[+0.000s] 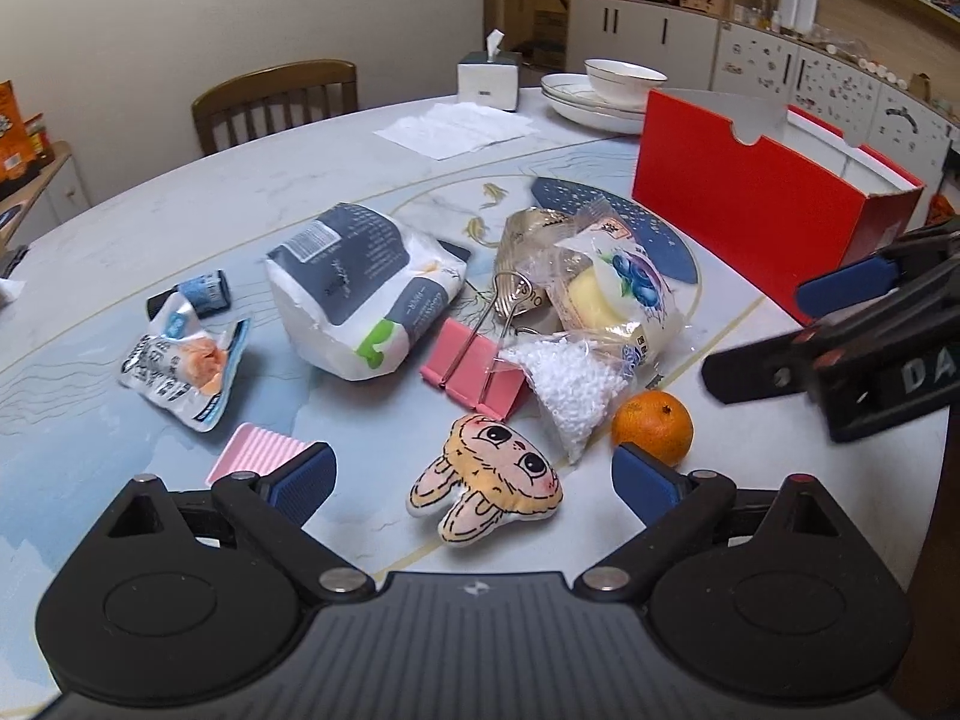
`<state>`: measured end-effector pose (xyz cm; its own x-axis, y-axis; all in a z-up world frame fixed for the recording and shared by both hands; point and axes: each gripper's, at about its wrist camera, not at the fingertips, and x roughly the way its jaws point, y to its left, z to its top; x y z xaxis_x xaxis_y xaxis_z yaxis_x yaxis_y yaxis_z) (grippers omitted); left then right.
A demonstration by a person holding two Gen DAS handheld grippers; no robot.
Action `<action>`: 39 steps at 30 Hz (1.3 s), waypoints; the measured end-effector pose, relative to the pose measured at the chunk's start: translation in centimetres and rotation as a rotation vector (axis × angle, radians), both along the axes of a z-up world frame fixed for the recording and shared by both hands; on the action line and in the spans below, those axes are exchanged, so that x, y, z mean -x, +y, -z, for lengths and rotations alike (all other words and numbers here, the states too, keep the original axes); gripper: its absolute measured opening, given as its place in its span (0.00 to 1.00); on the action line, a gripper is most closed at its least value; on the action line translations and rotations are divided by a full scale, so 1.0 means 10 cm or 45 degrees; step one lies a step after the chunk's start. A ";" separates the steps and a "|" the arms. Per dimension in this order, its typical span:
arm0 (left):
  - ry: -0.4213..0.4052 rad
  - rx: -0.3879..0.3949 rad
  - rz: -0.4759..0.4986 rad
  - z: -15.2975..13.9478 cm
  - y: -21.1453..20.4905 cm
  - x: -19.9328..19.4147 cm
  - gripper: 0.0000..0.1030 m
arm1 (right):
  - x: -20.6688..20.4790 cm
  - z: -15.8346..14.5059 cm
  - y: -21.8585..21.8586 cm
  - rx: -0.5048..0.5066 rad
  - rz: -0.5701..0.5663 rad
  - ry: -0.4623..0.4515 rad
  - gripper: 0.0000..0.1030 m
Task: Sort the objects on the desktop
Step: 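Grasp the orange with the right tool while the left tool grasps the cartoon plush keychain, then carry the orange and plush keychain with both tools over the red-and-white box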
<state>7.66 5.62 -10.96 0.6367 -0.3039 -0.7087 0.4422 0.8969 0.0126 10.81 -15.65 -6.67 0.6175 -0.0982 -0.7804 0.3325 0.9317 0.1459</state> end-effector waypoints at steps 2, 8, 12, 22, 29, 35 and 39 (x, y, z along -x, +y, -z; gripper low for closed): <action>0.007 -0.003 0.019 0.03 0.00 -0.03 0.95 | -0.06 0.06 0.02 -0.024 -0.007 0.027 0.84; 0.033 -0.015 0.059 0.11 0.00 -0.11 0.84 | -0.21 0.20 0.04 -0.089 -0.004 0.087 0.76; 0.036 -0.002 0.083 0.13 0.00 -0.12 0.74 | -0.26 0.23 0.05 -0.133 -0.009 0.108 0.71; 0.045 -0.011 0.123 0.15 -0.01 -0.11 0.56 | -0.34 0.30 0.05 -0.196 -0.001 0.136 0.51; 0.055 0.014 0.129 0.13 0.00 -0.10 0.54 | -0.37 0.28 0.12 -0.185 -0.028 0.136 0.36; 0.060 0.055 0.133 0.06 0.02 -0.06 0.52 | -0.34 0.23 0.15 -0.160 -0.015 0.132 0.33; 0.062 0.075 0.125 -0.01 0.02 -0.01 0.51 | -0.28 0.15 0.16 -0.146 -0.007 0.119 0.33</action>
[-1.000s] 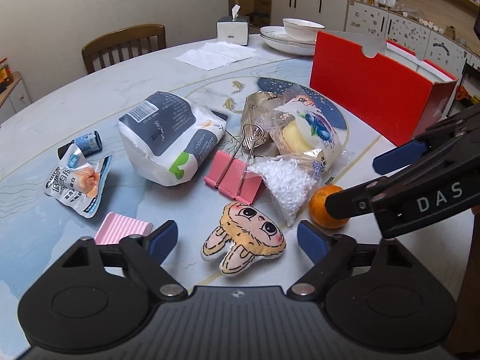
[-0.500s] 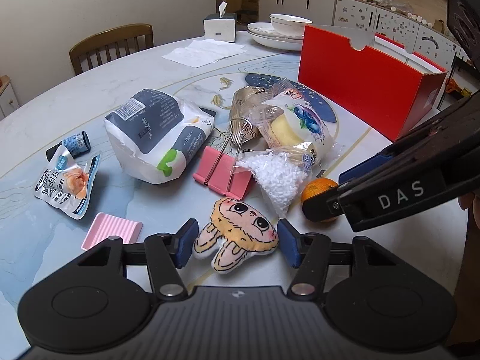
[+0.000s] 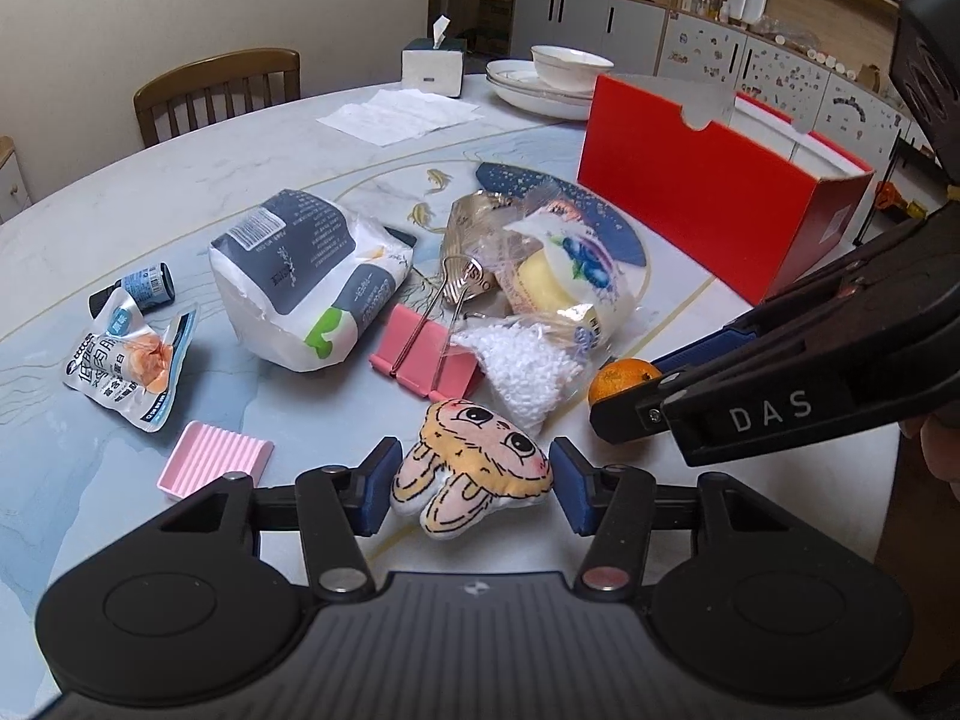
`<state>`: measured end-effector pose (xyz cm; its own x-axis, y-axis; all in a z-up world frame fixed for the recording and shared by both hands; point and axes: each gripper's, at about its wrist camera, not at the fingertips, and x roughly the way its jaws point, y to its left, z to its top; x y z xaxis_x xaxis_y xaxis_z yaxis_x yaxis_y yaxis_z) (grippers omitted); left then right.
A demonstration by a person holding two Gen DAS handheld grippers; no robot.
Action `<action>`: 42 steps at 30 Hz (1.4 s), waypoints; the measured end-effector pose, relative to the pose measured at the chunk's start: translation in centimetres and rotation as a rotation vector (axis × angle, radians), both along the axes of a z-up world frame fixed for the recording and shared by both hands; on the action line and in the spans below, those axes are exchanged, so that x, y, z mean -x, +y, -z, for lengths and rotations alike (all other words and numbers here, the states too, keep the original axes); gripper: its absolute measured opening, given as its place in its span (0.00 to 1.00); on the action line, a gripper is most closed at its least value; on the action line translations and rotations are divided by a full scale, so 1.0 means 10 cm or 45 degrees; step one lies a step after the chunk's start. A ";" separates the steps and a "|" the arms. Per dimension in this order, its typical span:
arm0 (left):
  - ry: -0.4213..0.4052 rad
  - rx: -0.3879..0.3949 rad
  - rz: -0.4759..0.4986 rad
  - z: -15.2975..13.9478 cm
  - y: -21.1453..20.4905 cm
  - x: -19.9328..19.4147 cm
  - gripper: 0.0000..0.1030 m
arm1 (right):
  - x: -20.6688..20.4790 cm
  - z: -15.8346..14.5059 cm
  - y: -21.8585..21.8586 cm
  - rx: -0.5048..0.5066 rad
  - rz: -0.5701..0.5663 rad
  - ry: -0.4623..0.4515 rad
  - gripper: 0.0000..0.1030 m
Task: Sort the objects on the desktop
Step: 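Carry the orange and plush keychain with both tools over the red-and-white box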
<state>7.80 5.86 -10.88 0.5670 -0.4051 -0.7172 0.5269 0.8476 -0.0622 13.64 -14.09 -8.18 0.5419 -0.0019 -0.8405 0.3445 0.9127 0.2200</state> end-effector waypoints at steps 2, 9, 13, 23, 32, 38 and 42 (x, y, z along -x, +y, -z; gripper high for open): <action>-0.007 0.019 0.001 -0.06 0.01 0.02 0.51 | 0.04 -0.05 -0.01 0.002 0.009 -0.010 0.33; -0.043 0.069 0.021 -0.29 -0.06 0.09 0.51 | 0.23 -0.26 -0.10 0.004 0.072 -0.061 0.33; -0.059 0.098 0.033 -0.42 -0.16 0.13 0.51 | 0.36 -0.40 -0.16 0.013 0.087 -0.102 0.33; -0.117 0.105 0.032 -0.73 -0.56 0.20 0.51 | 0.66 -0.64 -0.54 0.039 0.100 -0.161 0.33; -0.169 0.108 -0.031 -1.04 -1.09 0.10 0.52 | 0.92 -0.86 -1.20 0.063 0.054 -0.236 0.33; -0.194 0.125 -0.039 -1.18 -1.50 -0.01 0.51 | 1.00 -0.98 -1.71 0.076 0.032 -0.280 0.33; -0.205 0.123 -0.031 -1.22 -1.77 -0.10 0.52 | 1.04 -0.99 -2.02 0.091 0.038 -0.286 0.33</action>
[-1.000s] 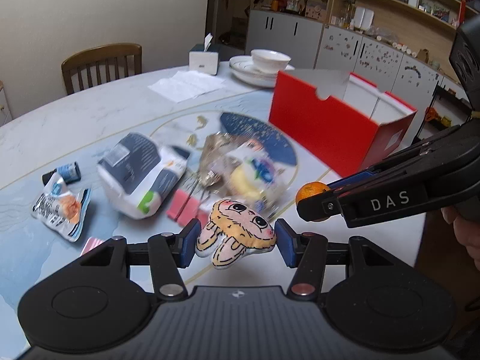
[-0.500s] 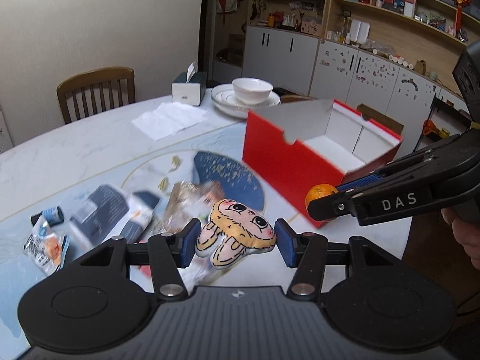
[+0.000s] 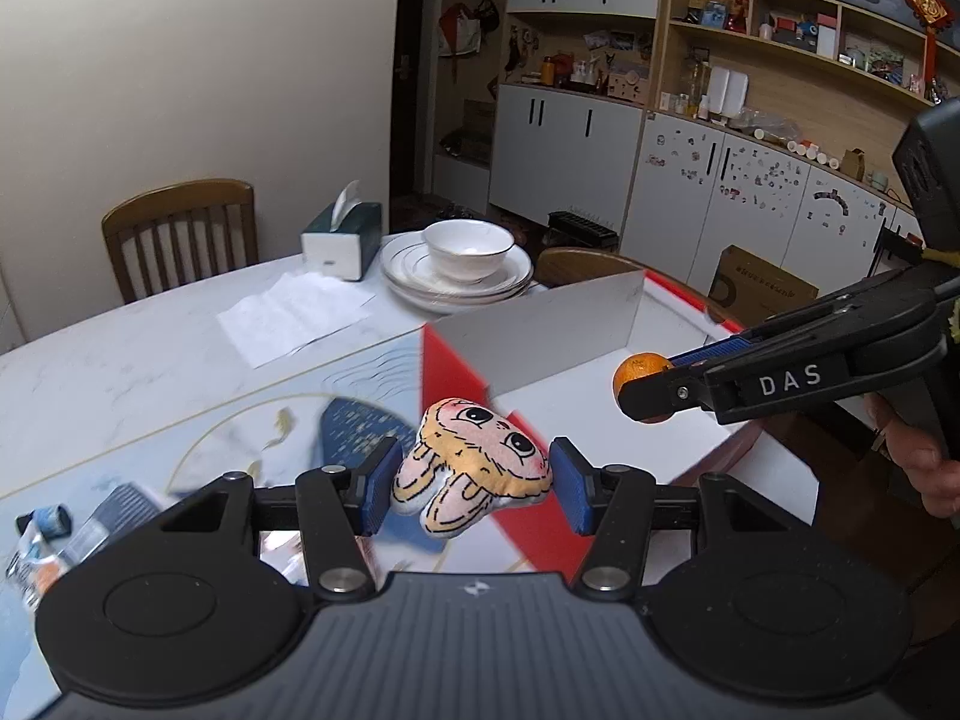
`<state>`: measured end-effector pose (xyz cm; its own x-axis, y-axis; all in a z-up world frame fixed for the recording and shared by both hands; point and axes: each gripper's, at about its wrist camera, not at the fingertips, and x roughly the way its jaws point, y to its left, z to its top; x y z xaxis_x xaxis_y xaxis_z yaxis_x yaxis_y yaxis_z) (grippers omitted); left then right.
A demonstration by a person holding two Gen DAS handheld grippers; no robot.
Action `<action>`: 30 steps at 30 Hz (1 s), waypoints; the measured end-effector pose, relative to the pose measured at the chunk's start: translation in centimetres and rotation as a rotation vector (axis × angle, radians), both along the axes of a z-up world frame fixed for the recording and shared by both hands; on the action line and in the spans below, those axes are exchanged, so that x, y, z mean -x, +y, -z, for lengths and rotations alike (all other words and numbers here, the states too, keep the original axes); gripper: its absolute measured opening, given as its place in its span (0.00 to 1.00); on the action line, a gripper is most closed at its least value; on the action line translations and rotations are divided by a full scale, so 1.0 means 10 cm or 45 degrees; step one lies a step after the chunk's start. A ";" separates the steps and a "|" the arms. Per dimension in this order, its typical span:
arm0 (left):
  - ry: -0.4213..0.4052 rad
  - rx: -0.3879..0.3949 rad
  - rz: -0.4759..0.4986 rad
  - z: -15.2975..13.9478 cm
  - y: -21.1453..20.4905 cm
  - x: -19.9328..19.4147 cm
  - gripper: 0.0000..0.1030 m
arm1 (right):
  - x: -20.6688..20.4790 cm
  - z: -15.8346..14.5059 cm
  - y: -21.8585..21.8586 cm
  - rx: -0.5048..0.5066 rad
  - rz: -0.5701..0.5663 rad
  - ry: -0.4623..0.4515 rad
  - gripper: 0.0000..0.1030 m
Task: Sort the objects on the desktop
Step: 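Carry the orange and plush keychain with both tools over the red-and-white box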
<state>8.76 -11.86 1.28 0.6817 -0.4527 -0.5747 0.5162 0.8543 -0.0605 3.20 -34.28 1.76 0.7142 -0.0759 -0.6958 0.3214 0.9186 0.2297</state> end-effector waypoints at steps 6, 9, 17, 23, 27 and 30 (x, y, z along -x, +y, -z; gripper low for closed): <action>-0.015 -0.017 -0.010 -0.02 -0.34 -0.14 0.52 | 0.07 0.07 -0.40 0.007 0.025 0.019 0.33; -0.013 -0.029 0.002 -0.02 -0.49 -0.22 0.52 | 0.11 0.12 -0.59 0.004 0.043 0.032 0.33; -0.007 -0.088 0.082 -0.01 -0.92 -0.49 0.52 | 0.17 0.25 -1.01 0.020 0.085 0.068 0.33; 0.027 -0.129 0.149 0.05 -1.23 -0.70 0.52 | 0.19 0.39 -1.29 0.012 0.108 0.103 0.33; 0.071 -0.175 0.201 0.16 -1.43 -0.85 0.52 | 0.17 0.51 -1.41 0.017 0.094 0.143 0.33; 0.104 -0.230 0.234 0.27 -1.57 -0.94 0.52 | 0.13 0.61 -1.48 0.021 0.075 0.179 0.33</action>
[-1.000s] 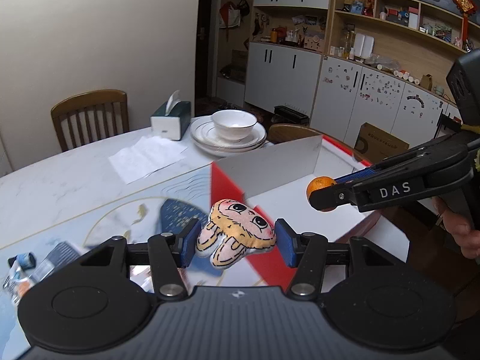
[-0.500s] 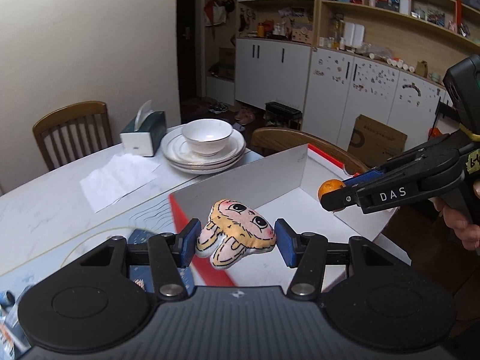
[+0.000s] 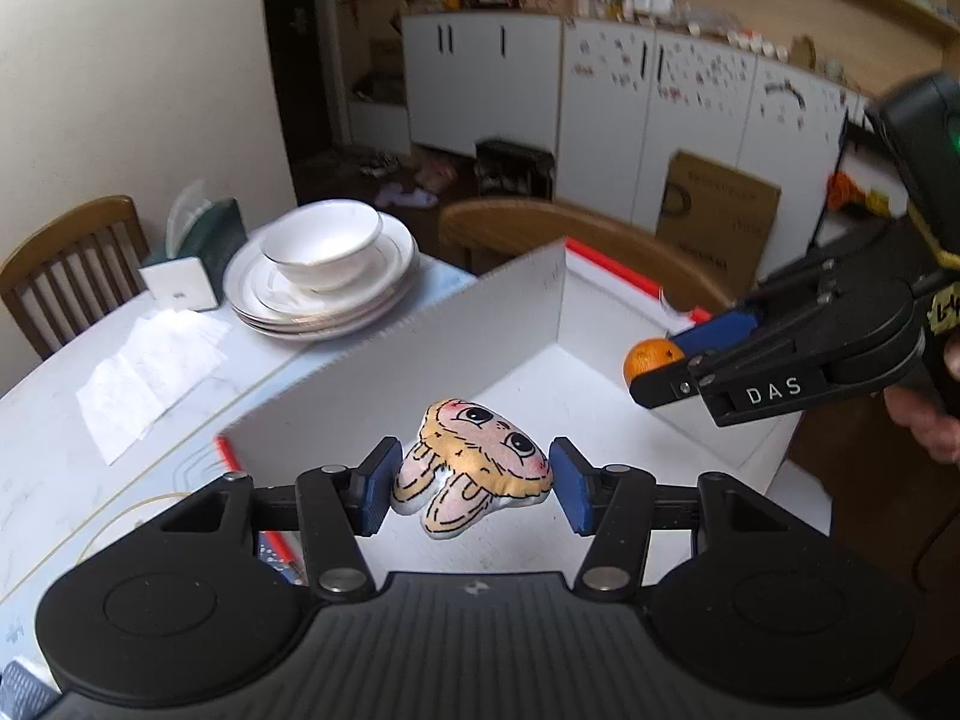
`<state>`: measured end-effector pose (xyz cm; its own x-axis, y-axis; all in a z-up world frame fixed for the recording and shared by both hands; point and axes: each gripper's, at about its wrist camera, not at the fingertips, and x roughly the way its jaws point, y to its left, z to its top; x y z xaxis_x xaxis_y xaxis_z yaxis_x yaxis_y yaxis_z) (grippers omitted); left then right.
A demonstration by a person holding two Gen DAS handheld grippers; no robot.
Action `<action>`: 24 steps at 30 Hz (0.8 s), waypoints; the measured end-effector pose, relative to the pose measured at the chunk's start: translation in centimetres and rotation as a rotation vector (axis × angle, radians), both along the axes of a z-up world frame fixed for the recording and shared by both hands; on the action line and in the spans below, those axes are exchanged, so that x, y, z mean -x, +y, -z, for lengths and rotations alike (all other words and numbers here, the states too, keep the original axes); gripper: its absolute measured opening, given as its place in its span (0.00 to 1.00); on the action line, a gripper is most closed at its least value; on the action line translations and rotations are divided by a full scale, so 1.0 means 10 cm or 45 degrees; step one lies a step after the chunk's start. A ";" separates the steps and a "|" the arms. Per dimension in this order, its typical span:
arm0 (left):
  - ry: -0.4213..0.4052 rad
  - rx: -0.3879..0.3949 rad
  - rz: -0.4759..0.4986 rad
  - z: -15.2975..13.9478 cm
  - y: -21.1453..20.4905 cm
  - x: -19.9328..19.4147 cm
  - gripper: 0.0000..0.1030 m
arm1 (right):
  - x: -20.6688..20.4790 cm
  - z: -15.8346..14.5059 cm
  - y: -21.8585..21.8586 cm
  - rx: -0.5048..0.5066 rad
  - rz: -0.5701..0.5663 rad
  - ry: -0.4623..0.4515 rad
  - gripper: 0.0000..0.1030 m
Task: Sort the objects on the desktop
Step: 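Carry the orange and plush keychain with both tools over the red-and-white box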
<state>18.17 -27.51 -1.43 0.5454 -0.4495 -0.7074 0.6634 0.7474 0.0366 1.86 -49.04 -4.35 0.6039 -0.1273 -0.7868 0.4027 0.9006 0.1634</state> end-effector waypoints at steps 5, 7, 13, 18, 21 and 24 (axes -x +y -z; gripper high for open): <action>0.064 -0.062 0.025 0.17 -0.17 -0.14 0.52 | -0.07 0.16 -0.07 0.002 -0.023 0.049 0.33; 0.093 -0.082 0.029 0.23 -0.22 -0.18 0.52 | -0.10 0.21 -0.10 0.000 -0.040 0.064 0.33; 0.208 -0.154 0.055 0.41 -0.32 -0.37 0.52 | -0.23 0.35 -0.15 0.009 -0.100 0.114 0.33; 0.253 -0.215 0.083 0.52 -0.41 -0.42 0.52 | -0.32 0.35 -0.14 0.001 -0.138 0.126 0.33; 0.272 -0.252 0.095 0.60 -0.44 -0.43 0.52 | -0.38 0.37 -0.09 0.022 -0.175 0.151 0.33; 0.298 -0.296 0.110 0.68 -0.48 -0.44 0.52 | -0.46 0.42 -0.06 0.039 -0.215 0.190 0.33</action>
